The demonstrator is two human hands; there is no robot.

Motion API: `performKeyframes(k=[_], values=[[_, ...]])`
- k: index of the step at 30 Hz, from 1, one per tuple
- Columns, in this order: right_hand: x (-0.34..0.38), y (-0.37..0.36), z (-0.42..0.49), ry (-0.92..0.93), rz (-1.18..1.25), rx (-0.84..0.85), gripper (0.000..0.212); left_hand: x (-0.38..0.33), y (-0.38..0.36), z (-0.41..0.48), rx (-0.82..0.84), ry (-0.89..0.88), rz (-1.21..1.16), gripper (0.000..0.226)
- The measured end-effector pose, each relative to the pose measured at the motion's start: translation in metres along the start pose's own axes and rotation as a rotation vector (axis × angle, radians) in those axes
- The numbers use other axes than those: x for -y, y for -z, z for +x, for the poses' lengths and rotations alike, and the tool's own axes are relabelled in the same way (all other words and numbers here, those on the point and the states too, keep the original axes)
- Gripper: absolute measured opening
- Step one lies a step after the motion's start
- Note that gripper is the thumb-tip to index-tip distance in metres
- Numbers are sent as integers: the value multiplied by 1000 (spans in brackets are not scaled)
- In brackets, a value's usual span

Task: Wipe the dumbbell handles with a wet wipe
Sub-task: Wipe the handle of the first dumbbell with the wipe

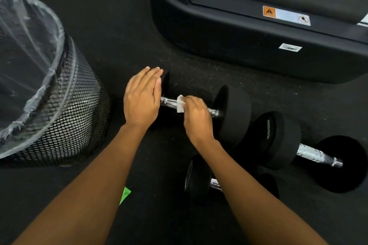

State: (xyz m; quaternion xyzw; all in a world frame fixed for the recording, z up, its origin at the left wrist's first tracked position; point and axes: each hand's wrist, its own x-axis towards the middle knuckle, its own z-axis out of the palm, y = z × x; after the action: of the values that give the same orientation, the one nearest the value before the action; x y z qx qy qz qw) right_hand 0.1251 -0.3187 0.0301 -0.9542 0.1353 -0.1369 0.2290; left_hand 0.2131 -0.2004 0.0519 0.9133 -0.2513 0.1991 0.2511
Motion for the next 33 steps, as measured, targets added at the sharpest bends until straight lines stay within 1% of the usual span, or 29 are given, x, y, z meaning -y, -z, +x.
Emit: performKeyframes(k=[3, 5, 7, 9, 11, 12, 15, 17, 19, 22, 25, 28, 33], values=[[5, 0, 13, -28, -75, 108, 19, 0, 0, 0, -6, -1, -1, 36], [7, 1, 25, -35, -154, 184, 19, 0, 0, 0, -5, -4, -3, 36], [7, 1, 31, -26, -170, 228, 20, 0, 0, 0, 4, 4, -1, 37], [4, 2, 26, 49, -91, 211, 20, -1, 1, 0, 10, 4, 3, 37], [2, 6, 15, 139, 36, 158, 32, -1, 1, 0, 12, -3, 6, 37], [0, 7, 10, 153, 72, 132, 37, -1, 0, 0, 10, -4, 4, 37], [-5, 6, 3, 82, 89, 102, 33, 0, 0, -1, 1, -11, 0, 37], [-1, 4, 7, 10, 51, 132, 31, 0, -1, -1, 3, -10, 2, 37], [6, 1, 15, -24, -11, 161, 29, 1, -1, 0, 1, -5, 2, 37], [17, -5, 24, 9, -31, 200, 25, 0, -1, 0, -2, 2, 2, 37], [19, -6, 24, 49, 56, 214, 33, 0, -1, 0, -8, 3, -5, 36], [8, 2, 16, 78, 91, 176, 39, 0, -2, -1, -14, -3, -11, 35], [6, 8, 7, -15, 100, 119, 34, 0, -1, -1, -11, 0, -4, 36]])
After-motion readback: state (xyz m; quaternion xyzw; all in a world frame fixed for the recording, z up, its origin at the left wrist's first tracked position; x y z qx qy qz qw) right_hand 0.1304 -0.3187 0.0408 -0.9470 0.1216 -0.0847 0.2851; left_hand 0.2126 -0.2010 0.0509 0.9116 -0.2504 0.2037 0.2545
